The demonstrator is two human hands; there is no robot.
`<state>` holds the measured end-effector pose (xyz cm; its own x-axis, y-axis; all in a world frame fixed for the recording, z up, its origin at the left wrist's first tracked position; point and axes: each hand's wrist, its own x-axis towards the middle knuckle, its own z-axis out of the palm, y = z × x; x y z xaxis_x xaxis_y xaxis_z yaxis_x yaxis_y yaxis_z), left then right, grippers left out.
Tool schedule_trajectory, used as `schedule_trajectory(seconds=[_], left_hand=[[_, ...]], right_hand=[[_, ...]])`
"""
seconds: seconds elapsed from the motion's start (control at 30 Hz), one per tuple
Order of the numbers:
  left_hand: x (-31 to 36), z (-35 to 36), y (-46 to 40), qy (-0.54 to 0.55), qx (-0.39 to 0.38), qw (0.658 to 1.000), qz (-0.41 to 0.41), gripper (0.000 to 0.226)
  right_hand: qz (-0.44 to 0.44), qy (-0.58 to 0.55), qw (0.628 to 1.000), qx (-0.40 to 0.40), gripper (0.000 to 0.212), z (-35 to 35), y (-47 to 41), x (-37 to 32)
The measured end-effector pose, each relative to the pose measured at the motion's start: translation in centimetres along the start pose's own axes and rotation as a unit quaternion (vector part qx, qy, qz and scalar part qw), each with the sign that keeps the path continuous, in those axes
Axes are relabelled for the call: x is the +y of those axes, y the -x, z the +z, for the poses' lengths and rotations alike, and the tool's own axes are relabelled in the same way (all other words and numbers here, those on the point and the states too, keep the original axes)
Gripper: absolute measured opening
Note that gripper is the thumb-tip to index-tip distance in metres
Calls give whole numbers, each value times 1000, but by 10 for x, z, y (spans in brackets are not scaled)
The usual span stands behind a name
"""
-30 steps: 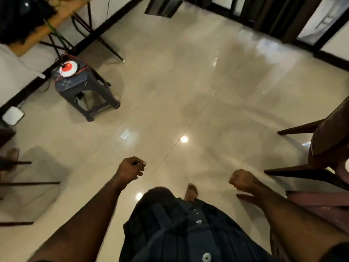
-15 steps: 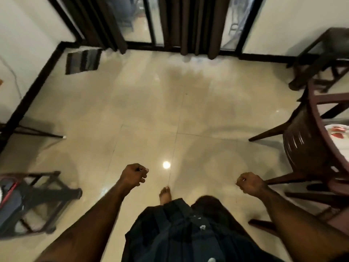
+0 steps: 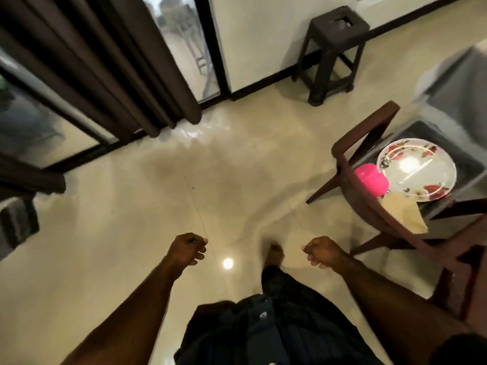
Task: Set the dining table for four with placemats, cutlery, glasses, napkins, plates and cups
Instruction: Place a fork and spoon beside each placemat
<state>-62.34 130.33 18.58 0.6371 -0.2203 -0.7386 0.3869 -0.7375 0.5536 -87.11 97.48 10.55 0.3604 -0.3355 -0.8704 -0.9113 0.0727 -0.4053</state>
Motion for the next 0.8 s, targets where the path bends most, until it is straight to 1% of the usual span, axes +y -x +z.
schedule_trajectory(seconds=[0.13,0.2,0.27,0.33,0.4,0.47,0.53,0.6,0.63,0.73,0.8], left_hand=[[104,-3,-54,-9,1,1000,23,10],[155,-1,-81,-14,-9,999,31,9],[203,3,-115,-34,-26,998,40,9],[246,8,-152,-59,-42,996,53,8],[292,19,-195,-84,-58,993,66,8],[341,36,-237,-106,-81,988,83,8],[396,57,-278,-136,-113,978,106,8],[454,82,-312,-191,-152,961,131,11],[478,93,-322,-220,-174,949,144,13],[564,138,-359,-320,-256,892,189,17],[615,170,-373,-372,-281,857,219,16]], right_hand=[[-67,-24,997,-16,19,-59,-28,-113],[-116,-66,991,-7,16,-94,-31,-174],[-162,-121,979,12,19,-126,-34,-225],[-167,-205,964,-6,23,-145,-42,-259],[-163,-241,956,-21,18,-155,-58,-282],[-169,-248,954,-13,18,-168,-79,-300],[-159,-319,934,5,23,-193,-104,-319],[-131,-402,904,62,25,-231,-130,-333],[-113,-420,895,99,26,-250,-139,-338],[-64,-461,862,200,27,-309,-173,-336],[-26,-496,833,245,24,-333,-183,-324]])
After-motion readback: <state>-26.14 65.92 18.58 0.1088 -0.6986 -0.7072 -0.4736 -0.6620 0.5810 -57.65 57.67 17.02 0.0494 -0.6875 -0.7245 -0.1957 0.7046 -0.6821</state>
